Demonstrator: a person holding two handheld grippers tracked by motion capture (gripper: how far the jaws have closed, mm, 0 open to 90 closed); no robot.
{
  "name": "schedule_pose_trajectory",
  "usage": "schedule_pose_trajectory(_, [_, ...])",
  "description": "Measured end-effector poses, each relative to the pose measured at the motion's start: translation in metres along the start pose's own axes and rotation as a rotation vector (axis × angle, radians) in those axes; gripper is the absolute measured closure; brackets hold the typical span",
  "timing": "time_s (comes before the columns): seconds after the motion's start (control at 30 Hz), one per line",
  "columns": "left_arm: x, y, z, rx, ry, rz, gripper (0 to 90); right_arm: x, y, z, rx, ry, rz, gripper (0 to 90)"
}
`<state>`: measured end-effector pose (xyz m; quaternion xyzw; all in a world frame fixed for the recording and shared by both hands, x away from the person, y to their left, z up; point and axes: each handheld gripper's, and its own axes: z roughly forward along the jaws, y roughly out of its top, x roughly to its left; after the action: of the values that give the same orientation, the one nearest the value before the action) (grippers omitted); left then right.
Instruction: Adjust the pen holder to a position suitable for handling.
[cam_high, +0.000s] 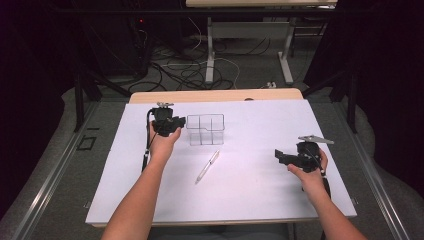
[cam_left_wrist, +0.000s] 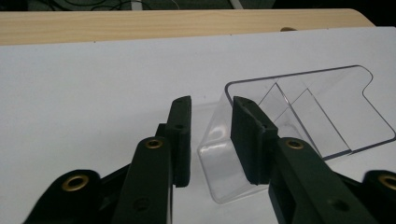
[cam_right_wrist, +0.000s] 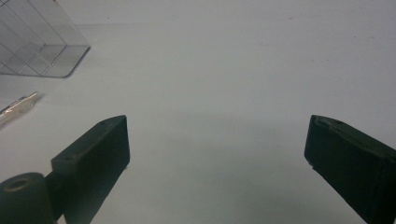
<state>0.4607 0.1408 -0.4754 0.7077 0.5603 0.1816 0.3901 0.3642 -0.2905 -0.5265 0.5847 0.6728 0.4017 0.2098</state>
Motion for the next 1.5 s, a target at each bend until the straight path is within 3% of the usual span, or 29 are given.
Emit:
schedule_pose_trajectory(0.37, [-0.005,-0.006,0.009,0.049,-0.003,0.014,81.4,0.000,-0.001,0.001,0.004,0.006,-0.002,6.3])
schedule_pose_trajectory(0.67, [-0.006,-0.008,0.010,0.038,-0.019,0.028,90.0,0.001,-0.001,0.001,0.005,0.009,0.000,6.3])
schedule_pose_trajectory(1.2, [-0.008,-0.008,0.010,0.041,-0.023,0.038,90.0,0.003,0.000,0.004,0.008,0.014,-0.002,6.4])
schedule_pose_trajectory(1.5, [-0.018,-0.008,0.014,0.035,-0.035,0.054,90.0,0.003,0.000,0.004,0.013,0.017,0.001,6.4])
